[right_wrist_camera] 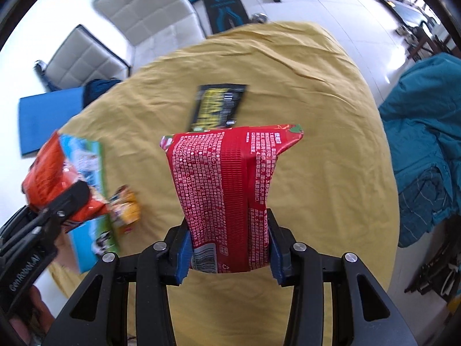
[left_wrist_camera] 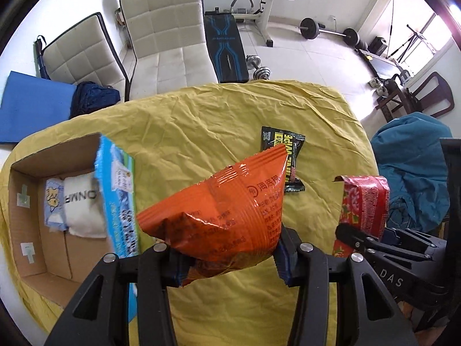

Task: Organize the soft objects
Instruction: 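Carry the orange bag with the left tool while the right tool carries the red bag into the box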

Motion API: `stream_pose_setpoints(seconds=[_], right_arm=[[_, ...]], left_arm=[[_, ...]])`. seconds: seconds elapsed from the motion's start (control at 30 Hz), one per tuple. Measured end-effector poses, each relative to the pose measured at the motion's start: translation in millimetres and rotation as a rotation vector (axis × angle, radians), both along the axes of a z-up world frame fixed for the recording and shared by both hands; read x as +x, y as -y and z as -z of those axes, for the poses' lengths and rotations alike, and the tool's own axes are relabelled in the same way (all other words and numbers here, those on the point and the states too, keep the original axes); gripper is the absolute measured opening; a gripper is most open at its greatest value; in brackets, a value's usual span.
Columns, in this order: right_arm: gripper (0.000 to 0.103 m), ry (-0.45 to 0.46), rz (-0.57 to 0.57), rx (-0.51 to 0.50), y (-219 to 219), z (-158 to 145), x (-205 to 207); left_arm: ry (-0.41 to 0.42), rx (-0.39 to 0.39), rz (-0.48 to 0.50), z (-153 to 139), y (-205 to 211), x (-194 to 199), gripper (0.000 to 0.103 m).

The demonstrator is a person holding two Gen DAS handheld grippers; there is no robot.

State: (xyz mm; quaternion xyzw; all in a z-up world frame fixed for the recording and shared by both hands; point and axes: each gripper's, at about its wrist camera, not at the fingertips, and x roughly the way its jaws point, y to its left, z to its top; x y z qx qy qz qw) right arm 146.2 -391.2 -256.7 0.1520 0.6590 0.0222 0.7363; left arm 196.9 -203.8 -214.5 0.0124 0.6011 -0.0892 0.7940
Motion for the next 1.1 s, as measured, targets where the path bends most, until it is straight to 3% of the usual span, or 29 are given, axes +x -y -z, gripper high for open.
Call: stream_pose_setpoints(seconds=[0.27,0.5,0.8,1.1], right_arm=[[0.046,0.063,-0.081,0.035,-83.4,-50.2,-14.7],[0.046,0.071,-0.152,0.074,-179.3,-65.4,-14.0],[0.046,0.0,-0.251,0.085,-309.2,-25.2,-1.3],[0.046,-0.133,-0.315,0.006,-369.6,54.3,7.0]], left_arm=[[0.026,-0.032,-0.026,-32.9,-67.3,-32.5,0.044],[0.001,-0.033,-0.089,-37.9,-173.4,-51.6,0.044],[-0.081,0.016,-0.147,-3.9,-298.2,-39.8,0.044],[-0.204,0.017,-0.178,61.9,-364.4,-8.9,0.044]])
